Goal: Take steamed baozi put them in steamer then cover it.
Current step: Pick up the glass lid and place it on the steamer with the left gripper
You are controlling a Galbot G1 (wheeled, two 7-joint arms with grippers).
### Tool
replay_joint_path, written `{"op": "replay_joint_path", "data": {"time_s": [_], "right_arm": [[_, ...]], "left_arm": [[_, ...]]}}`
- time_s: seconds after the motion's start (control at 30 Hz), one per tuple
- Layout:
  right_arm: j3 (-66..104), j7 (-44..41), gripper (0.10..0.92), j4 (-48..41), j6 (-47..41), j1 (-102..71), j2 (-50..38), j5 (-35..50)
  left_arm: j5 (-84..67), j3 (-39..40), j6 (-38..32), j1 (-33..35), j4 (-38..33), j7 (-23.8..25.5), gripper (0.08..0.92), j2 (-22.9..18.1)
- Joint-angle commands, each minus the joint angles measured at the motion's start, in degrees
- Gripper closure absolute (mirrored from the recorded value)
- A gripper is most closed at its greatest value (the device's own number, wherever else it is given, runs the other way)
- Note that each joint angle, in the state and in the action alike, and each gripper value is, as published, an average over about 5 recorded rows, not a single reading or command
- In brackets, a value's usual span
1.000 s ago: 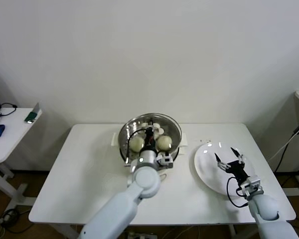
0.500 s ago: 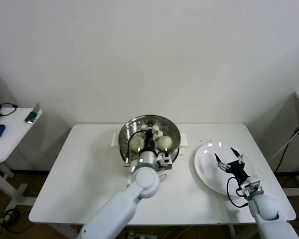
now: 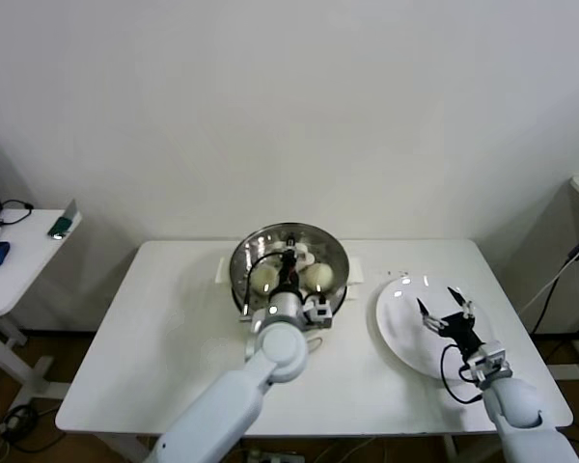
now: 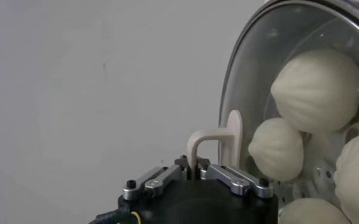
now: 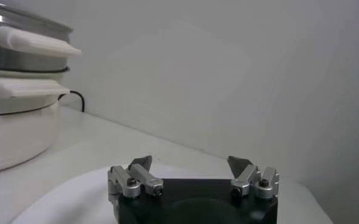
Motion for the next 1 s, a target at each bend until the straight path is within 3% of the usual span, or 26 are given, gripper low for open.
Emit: {"op": "replay_joint_path", "data": {"time_s": [0.03, 0.17, 0.7, 0.83, 1.0], "right_arm": [[0.34, 0.10, 0.203, 1.36, -3.51, -0.39, -0.20, 0.41], [0.41, 0.19, 0.203, 2.47, -6.32, -0.74, -0.44, 0.58], [0.23, 0.29, 0.203, 4.54, -11.97, -1.02, -0.55, 0.30], [0.11, 0.23, 0.203, 4.88, -11.98, -1.09, -0.58, 0.03], [-0.06, 0.18, 0.203, 5.35, -11.71, -0.92, -0.37, -0.20]], "left_arm": [[-0.63, 0.06, 2.84, 0.27, -1.75, 1.31, 0.849, 0.85], [-1.25, 0.03, 2.84, 0.70, -4.87, 1.40, 0.783, 2.00], [-8.04, -4.01, 2.84, 10.68, -24.64, 0.37, 0.316, 9.77], [-17.93, -6.43, 2.84, 14.22, -29.38, -5.14, 0.215, 12.94], [-37.67, -14.28, -2.31, 19.36, -31.92, -15.42, 0.179, 14.61]]}}
